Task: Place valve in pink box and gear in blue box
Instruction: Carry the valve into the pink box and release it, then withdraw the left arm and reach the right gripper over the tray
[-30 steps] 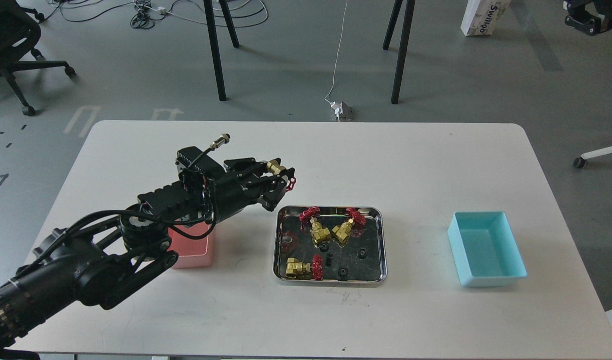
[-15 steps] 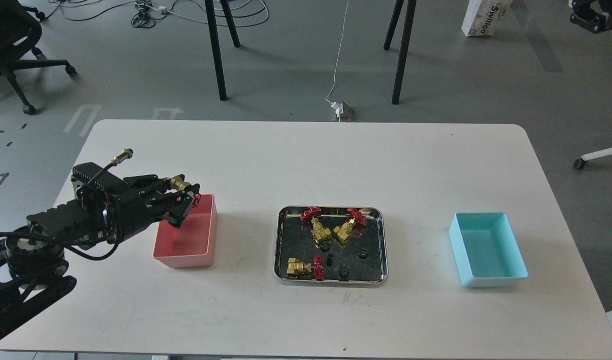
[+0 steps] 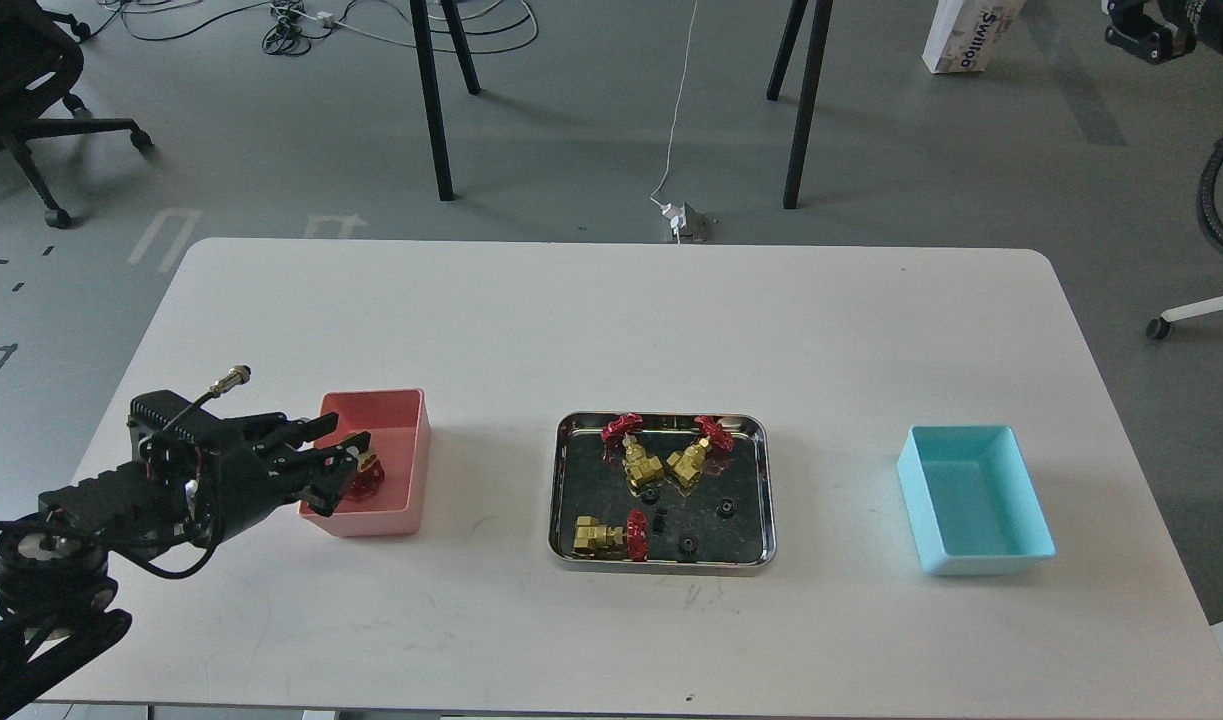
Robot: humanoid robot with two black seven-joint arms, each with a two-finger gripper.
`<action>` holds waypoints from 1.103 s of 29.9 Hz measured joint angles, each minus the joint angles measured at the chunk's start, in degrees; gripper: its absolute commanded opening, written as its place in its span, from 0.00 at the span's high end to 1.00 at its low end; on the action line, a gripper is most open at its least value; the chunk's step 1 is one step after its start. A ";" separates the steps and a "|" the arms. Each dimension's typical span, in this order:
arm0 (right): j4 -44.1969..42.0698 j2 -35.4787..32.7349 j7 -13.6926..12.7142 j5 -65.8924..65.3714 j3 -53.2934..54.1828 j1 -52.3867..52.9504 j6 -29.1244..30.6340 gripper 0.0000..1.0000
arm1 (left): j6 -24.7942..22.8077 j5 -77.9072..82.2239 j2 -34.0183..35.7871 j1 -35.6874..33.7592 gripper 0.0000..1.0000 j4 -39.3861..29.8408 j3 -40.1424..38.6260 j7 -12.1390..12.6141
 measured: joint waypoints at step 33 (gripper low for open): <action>21.36 31.76 9.25 -52.34 -50.81 12.45 17.87 0.01 | -5.76 -55.59 1.63 -41.09 0.11 6.83 -15.70 0.59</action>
